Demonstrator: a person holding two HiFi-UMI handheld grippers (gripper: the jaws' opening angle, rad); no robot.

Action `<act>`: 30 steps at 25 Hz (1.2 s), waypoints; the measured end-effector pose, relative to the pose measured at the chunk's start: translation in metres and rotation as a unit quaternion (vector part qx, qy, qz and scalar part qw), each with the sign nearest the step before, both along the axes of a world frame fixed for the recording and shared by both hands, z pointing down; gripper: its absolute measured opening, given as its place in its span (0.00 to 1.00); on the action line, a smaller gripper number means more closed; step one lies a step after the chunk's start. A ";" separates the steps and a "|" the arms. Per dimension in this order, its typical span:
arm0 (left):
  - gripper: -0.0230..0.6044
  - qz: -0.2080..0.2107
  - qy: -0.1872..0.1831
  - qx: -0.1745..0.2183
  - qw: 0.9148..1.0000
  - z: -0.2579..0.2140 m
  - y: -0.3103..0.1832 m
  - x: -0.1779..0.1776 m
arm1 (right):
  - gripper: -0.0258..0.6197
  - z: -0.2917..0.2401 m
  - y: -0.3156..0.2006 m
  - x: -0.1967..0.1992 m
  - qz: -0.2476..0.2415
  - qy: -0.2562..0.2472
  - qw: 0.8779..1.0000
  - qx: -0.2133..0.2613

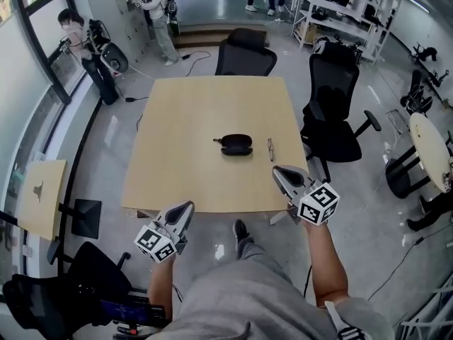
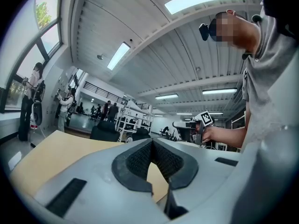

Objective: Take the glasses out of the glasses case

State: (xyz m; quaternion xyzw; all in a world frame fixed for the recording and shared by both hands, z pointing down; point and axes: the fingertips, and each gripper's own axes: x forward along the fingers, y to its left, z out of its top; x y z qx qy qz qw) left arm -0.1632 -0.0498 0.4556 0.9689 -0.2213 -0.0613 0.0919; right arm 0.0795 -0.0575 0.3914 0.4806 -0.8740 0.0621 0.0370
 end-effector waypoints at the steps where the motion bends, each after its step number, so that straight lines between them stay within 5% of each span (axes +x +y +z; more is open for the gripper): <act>1: 0.05 0.006 0.003 0.006 1.000 -0.008 0.008 0.002 | 0.05 -0.011 0.014 -0.009 -0.009 0.008 1.000 0.011; 8: 0.05 0.041 0.001 0.056 0.998 -0.068 0.065 0.025 | 0.05 -0.069 0.098 -0.043 -0.059 0.029 0.996 0.059; 14: 0.05 0.029 -0.024 0.078 0.996 -0.086 0.106 0.035 | 0.05 -0.076 0.147 -0.033 -0.049 0.070 0.994 0.062; 22: 0.05 0.010 -0.034 0.058 0.998 -0.075 0.165 0.071 | 0.05 -0.068 0.222 0.007 -0.052 0.069 0.995 0.048; 30: 0.05 0.036 -0.027 0.079 0.996 -0.088 0.269 0.134 | 0.05 -0.063 0.335 0.054 -0.038 0.073 0.996 0.035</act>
